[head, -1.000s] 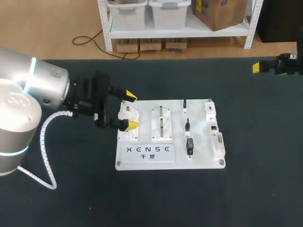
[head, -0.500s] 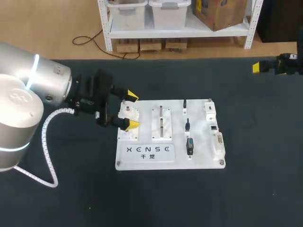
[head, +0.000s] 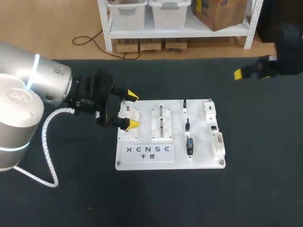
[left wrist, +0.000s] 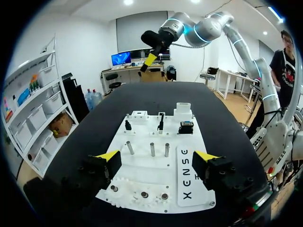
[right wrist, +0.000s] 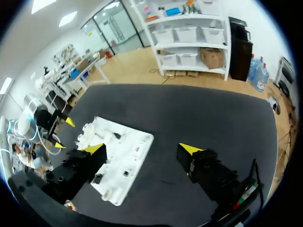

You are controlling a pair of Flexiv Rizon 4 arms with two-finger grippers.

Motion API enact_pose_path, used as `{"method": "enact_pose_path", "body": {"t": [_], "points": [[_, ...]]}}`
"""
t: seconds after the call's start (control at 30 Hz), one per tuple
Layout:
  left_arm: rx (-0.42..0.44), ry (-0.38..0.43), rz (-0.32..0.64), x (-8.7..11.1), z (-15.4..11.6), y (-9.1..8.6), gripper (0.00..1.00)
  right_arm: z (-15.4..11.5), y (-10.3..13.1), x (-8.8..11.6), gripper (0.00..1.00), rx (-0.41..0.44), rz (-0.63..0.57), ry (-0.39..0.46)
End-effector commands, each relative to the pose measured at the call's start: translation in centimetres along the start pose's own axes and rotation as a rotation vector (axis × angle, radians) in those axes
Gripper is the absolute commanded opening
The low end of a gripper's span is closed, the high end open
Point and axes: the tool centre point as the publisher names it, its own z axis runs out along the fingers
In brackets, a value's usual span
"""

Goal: Insert the Ethernet cable into its matching sockets.

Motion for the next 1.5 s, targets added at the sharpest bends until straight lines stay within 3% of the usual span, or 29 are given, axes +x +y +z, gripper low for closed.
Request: {"method": "enact_pose_path", "body": {"t": [0.03,0.23,0.5,0.97,1.5], "points": [[0.001,0.0,0.001,0.1,0.1,0.1,1.0,1.5,4.1,-0.2,1.0,0.147,0.011,0.074],[0.001,0.0,0.001,0.1,0.1,0.1,1.0,3.8,8.1,1.4,1.0,0.203,0.006,0.19],[0.001,0.0,0.001,0.1,0.1,0.1,1.0,6.7,10.9,4.6,1.0,0.285,0.036,0.306],[0.001,0.0,0.001,0.1,0.1,0.1,1.0,11.5,11.2,7.8,1.0,0.391,0.044,0.415],[0.001,0.0,0.001,0.1,0.1,0.1,1.0,13.3,10.3,9.5,1.0,0.445,0.096,0.451]]}}
